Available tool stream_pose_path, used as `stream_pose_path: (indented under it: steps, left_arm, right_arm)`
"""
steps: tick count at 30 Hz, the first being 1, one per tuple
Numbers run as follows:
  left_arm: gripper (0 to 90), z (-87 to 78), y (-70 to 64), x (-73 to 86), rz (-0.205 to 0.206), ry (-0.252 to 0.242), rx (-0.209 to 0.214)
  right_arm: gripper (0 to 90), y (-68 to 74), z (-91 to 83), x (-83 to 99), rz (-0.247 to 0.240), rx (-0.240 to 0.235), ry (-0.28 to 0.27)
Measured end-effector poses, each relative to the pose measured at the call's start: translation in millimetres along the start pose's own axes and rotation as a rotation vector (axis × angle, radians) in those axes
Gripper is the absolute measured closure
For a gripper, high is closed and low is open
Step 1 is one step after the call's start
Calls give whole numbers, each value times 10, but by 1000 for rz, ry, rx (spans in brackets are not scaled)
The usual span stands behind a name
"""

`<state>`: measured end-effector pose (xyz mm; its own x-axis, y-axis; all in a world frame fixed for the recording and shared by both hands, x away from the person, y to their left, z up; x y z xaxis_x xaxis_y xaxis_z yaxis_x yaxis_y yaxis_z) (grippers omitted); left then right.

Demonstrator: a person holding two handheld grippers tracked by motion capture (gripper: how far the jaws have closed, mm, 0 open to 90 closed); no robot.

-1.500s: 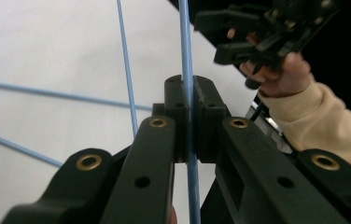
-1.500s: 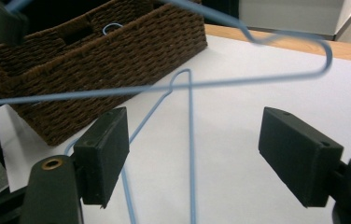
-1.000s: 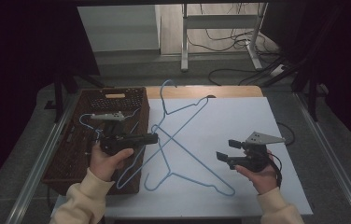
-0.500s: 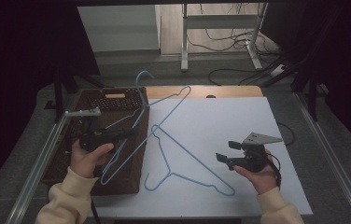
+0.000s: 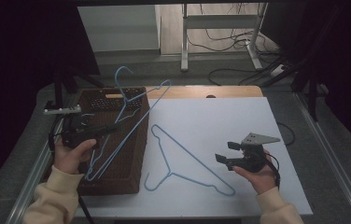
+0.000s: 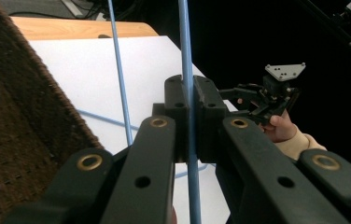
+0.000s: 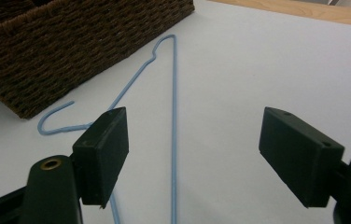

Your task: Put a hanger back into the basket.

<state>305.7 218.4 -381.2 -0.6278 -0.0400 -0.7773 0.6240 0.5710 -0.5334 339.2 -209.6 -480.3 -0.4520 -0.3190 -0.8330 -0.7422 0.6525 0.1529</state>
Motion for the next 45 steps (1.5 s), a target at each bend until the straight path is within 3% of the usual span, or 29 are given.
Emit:
stream_pose_path:
  steps: [20,27,39,45]
  left_arm:
    - [861,-214,283,29,-27,-29,-45]
    - [861,-261,422,51,-57,-35,-51]
    - [861,-352,638,122,-80,-34,-110]
    - [861,-312,742,187,-97,-14,-126]
  right_arm:
    - [243,-31,-15,8,5,18,-4]
    - [248,-53,-35,-3,7,34,-20]
    - [248,-40,-33,-2,9,33,-15]
    - [248,-38,-21,-1,2,32,-13]
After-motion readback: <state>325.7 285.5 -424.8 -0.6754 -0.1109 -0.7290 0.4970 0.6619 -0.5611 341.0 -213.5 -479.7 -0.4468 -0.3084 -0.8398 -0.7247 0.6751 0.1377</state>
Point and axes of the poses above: each handheld gripper's, and its own axes: z roughly forward along the jaws, x roughly out of its underside, y roughly to its left, the point moved 5 cm from there along z, roughly forward along the jaws
